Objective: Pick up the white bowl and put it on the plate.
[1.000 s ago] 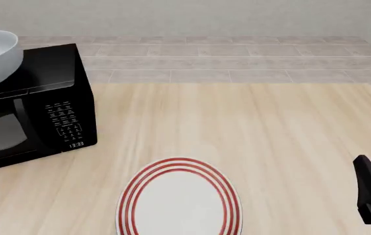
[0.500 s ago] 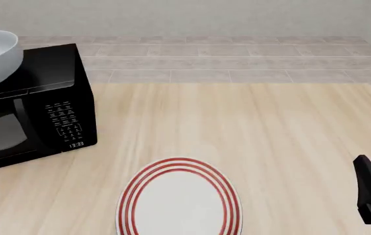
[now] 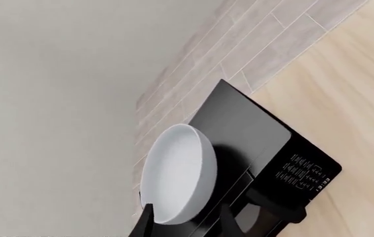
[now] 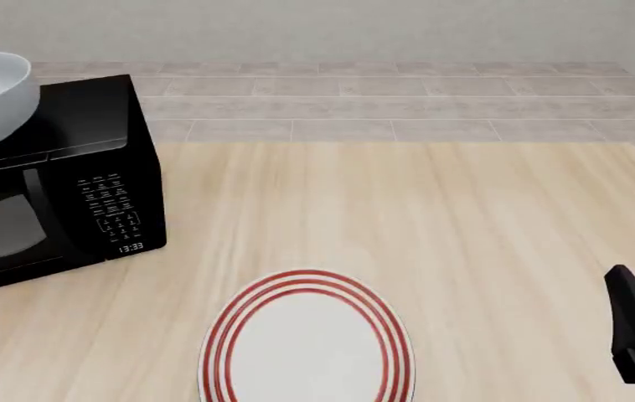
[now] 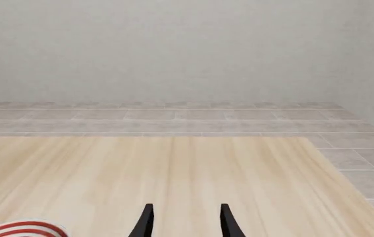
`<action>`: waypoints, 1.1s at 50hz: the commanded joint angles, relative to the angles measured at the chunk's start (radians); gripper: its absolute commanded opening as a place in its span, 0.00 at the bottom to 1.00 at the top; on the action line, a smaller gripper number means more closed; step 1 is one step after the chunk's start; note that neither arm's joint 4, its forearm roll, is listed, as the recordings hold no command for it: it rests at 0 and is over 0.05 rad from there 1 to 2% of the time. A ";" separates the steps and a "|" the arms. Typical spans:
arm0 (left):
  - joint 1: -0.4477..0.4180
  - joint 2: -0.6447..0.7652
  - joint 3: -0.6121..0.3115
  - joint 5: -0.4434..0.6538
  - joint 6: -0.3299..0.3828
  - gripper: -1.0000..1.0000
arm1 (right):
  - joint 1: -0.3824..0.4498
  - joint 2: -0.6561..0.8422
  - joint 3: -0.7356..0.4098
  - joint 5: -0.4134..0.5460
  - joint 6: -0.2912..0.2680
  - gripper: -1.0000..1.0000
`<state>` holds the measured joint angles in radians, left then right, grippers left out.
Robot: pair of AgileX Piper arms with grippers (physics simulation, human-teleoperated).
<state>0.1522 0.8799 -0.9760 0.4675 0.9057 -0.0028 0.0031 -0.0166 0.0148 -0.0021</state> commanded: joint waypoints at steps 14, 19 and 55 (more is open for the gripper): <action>0.025 0.086 0.019 -0.104 0.004 1.00 | 0.000 0.000 0.000 0.000 0.000 1.00; 0.030 0.098 0.018 -0.111 0.006 1.00 | 0.000 0.000 0.000 0.000 0.000 1.00; 0.038 0.216 0.131 -0.304 0.004 1.00 | 0.000 0.000 0.000 0.000 0.000 1.00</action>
<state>0.1881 1.0646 -0.8748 0.2116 0.9116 -0.0028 0.0031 -0.0166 0.0148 -0.0021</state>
